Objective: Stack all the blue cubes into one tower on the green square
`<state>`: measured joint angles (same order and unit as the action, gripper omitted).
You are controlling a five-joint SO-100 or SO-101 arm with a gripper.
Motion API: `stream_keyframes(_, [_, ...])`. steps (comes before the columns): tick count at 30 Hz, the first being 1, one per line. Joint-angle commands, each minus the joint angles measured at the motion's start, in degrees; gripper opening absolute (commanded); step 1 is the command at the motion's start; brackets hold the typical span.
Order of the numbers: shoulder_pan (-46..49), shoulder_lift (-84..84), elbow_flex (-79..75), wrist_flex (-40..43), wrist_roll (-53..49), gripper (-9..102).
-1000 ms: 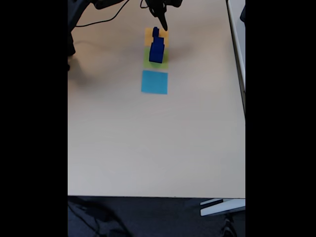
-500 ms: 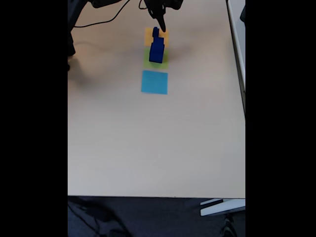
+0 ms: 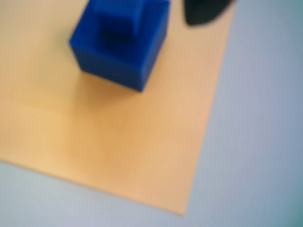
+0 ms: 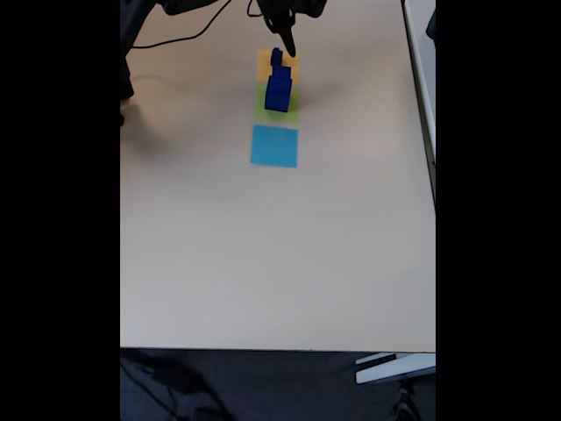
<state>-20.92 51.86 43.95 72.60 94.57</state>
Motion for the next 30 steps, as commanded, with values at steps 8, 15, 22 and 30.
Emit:
stream_keyframes(8, [0.00,0.35,-1.23,-1.23,-0.35,30])
stream_keyframes(15, [-0.26,-0.26,-0.26,-1.23,0.53,30])
stream_keyframes(22, [-0.18,-0.18,1.23,-1.23,0.09,29])
stream_keyframes(30, [0.18,-0.09,2.46,-1.32,-0.62,29])
